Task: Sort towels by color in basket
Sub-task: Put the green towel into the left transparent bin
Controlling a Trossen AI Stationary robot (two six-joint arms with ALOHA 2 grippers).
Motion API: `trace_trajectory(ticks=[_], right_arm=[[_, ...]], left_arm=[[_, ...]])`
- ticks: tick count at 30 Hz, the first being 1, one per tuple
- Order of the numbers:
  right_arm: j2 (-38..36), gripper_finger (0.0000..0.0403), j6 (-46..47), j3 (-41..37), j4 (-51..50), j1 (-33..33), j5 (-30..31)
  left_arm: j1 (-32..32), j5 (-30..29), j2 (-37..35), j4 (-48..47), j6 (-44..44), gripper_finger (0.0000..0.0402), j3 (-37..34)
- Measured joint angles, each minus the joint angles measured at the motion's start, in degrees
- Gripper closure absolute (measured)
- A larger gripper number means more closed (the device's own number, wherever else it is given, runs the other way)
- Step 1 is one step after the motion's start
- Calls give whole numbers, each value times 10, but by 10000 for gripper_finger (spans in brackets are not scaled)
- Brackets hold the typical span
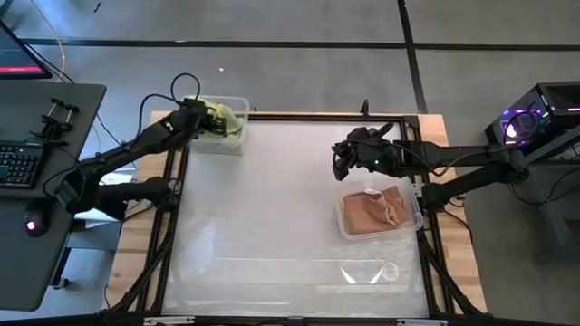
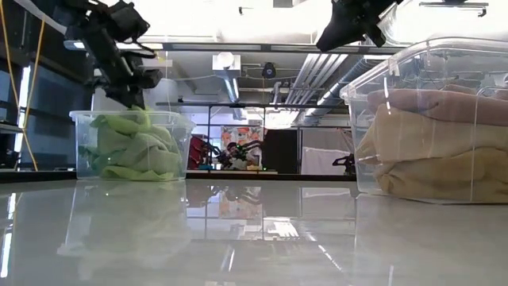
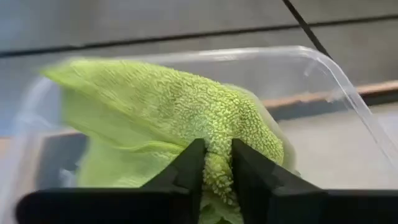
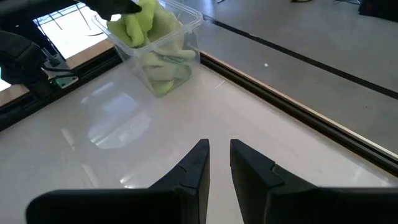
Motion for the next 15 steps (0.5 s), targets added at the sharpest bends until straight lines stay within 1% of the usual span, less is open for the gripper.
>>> trace_trajectory(ticks=[5,7,9,12,13,15], right_arm=[[0,344,0,0,0,0,0],[0,344,0,0,0,0,0],[0,344,-3,0,0,0,0],[0,344,-4,0,0,0,0],[0,344,-4,0,0,0,0],[0,344,-4,0,-1,0,0]], left_arm=[[38,109,-1,-3,-5,264,15],[51,157,-7,-6,-5,238,37],[60,188,-12,-23,1,217,69],[67,205,-12,-70,21,203,123],[69,200,-12,-86,31,201,139],[75,171,-13,-114,39,202,160]])
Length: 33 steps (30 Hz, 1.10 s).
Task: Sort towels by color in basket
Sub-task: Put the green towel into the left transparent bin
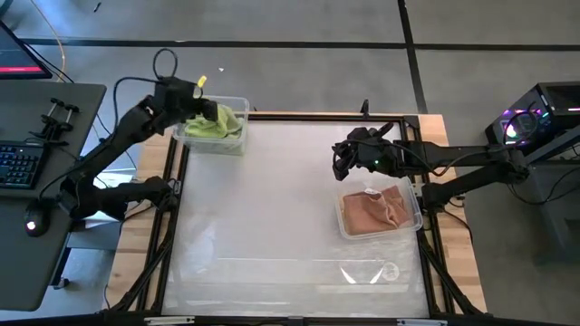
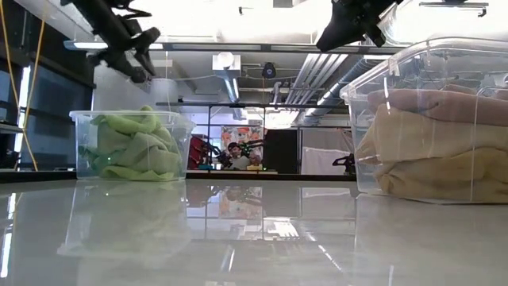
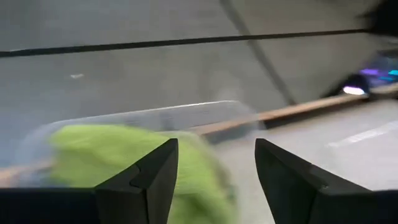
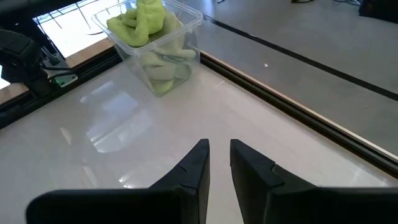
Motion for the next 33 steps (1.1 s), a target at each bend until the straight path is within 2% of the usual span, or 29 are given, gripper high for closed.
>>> trace_trajectory(ticks=[2,4,10,12,16,20,23,30,33], right_arm=[[0,344,0,0,0,0,0],[0,344,0,0,0,0,0],[0,344,1,0,0,0,0],[0,344,1,0,0,0,0],[0,344,2,0,0,0,0],[0,344,10,0,0,0,-1],[0,344,17,0,0,0,-3],[0,344,16,0,-1,0,-3],[0,344,16,0,-5,0,-1]], left_arm=[[12,-36,3,-26,-4,208,3],[27,-48,10,-40,4,217,-8],[36,-28,59,-35,-2,253,-71],[35,-24,78,-11,-17,263,-100],[34,25,118,53,-36,277,-145],[40,90,127,60,-55,280,-123],[39,107,111,43,-48,280,-85],[40,70,59,-31,-63,280,13],[40,13,45,-24,-67,280,22]])
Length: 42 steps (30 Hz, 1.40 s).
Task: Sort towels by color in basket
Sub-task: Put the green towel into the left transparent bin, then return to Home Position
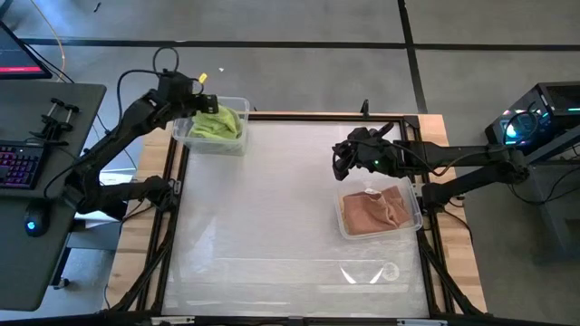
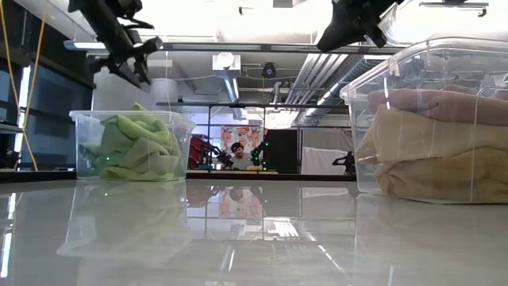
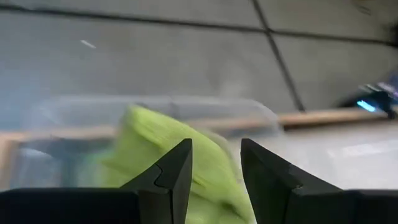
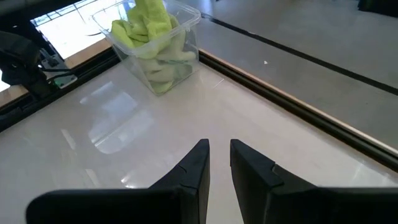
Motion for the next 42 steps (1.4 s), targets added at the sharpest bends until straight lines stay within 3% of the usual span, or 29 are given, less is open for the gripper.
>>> trace_trajectory(ticks=[4,11,18,24,28,34,42], right_arm=[[0,344,-1,0,-2,-2,14],[0,344,0,0,-2,-12,8],[0,344,1,0,-4,-11,1],[-3,344,9,0,-13,-11,-8],[-35,344,10,0,-9,-11,-67],[-124,344,-66,0,-23,-10,-305],[-271,344,-62,-23,-97,-11,-348]], left_arm=[[5,-96,9,31,24,280,-20],[7,-127,93,51,44,280,-65],[31,-58,167,46,34,280,-64],[57,37,168,-63,61,280,-27],[54,52,143,-139,83,280,23],[23,67,63,-171,76,280,77],[-42,59,-41,-133,62,280,79]])
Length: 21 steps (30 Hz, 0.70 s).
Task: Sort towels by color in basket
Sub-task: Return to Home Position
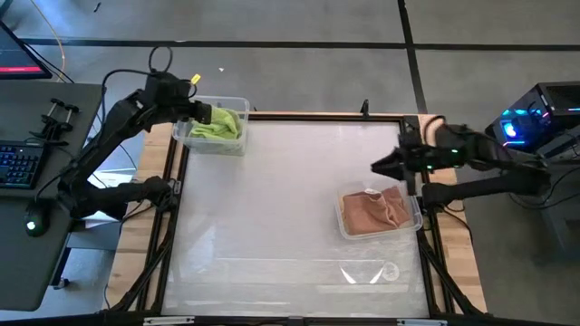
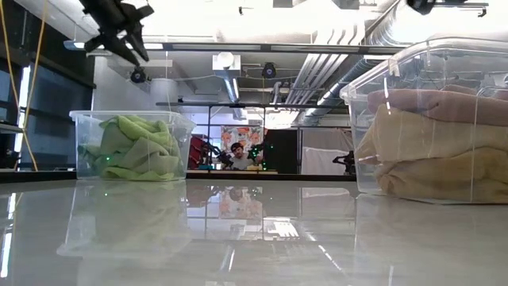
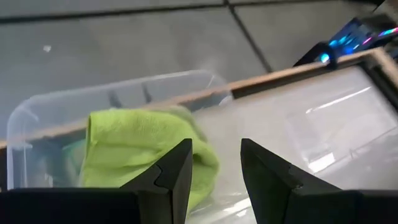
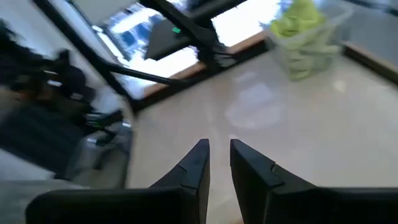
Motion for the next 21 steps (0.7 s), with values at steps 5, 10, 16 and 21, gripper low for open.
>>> trace_trajectory(ticks=[5,10,16,21], right_arm=[[-124,344,57,-98,55,0,-39],[-250,344,107,-203,87,0,-29],[-348,344,133,-263,17,0,-16],[-378,344,26,-319,127,0,6]], left_arm=[[-20,-14,-25,12,-3,280,0],[-28,-18,-22,15,-3,280,-1],[-27,-25,-4,18,-1,280,-1],[-27,-27,10,19,27,280,-1]])
